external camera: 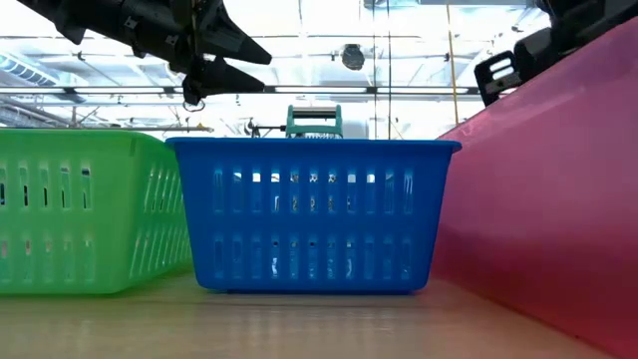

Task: Pick & Place Food Item
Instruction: Put the top green food coloring bottle into the blue bin

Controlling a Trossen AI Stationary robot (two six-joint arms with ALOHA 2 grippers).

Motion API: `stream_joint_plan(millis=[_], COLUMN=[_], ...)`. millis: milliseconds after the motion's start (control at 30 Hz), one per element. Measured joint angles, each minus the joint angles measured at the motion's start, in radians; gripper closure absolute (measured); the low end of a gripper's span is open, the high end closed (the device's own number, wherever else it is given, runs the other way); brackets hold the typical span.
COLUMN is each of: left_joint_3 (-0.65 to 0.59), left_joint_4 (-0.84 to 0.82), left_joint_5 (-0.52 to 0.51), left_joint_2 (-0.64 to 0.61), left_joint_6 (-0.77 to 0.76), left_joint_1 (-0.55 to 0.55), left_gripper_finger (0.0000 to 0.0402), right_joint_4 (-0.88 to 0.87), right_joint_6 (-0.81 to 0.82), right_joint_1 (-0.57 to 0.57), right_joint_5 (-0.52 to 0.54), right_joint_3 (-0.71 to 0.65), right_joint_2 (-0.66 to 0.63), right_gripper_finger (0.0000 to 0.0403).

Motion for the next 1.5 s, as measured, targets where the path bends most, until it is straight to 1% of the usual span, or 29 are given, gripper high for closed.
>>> stream_joint_plan(millis=[100,200,333,467,533,633,833,900,1033,1133,1300,1500], left_joint_3=[0.000,0.001,0.042,0.127,0.186,0.268,0.424,0.461,0.500,0.502,0.501,0.501], left_joint_4=[-0.003,0.002,-0.009,-0.025,-0.033,-0.094,-0.292,-0.345,-0.390,-0.399,-0.440,-0.457], left_joint_5=[0.015,0.022,0.041,0.067,0.120,0.181,0.168,0.166,0.158,0.169,0.233,0.229], left_joint_2=[0.008,0.048,0.169,0.328,0.402,0.491,0.608,0.630,0.651,0.653,0.653,0.653], left_joint_6=[-0.031,-0.051,-0.027,0.017,0.045,0.103,0.207,0.225,0.248,0.261,0.271,0.270], left_joint_1=[0.000,-0.010,-0.024,-0.028,-0.028,-0.028,-0.014,-0.006,0.011,0.022,0.024,0.022], left_gripper_finger=[0.0144,0.0144,0.0144,0.0144,0.0144,0.0144,0.0144,0.0144,0.0144,0.0144,0.0144,0.0144], right_joint_4=[0.028,0.037,0.037,0.047,0.054,0.068,0.077,0.076,0.068,0.064,0.060,0.063], right_joint_6=[-0.003,-0.003,-0.033,-0.062,-0.063,-0.063,-0.057,-0.056,-0.056,-0.056,-0.056,-0.085], right_joint_1=[-0.020,-0.046,-0.085,-0.123,-0.141,-0.159,-0.169,-0.169,-0.169,-0.169,-0.169,-0.169], right_joint_5=[0.000,0.000,0.000,0.000,0.000,-0.001,-0.003,-0.003,-0.004,-0.004,-0.004,-0.004], right_joint_3=[0.000,0.000,0.000,0.000,0.000,0.000,0.000,0.000,0.000,0.000,0.000,0.000], right_joint_2=[-0.004,-0.005,-0.005,-0.005,-0.005,-0.005,-0.005,-0.005,-0.005,-0.005,-0.005,-0.005], right_gripper_finger=[0.0296,0.0301,0.0306,0.0307,0.0307,0.0307,0.0309,0.0309,0.0307,0.0309,0.0308,0.0310])
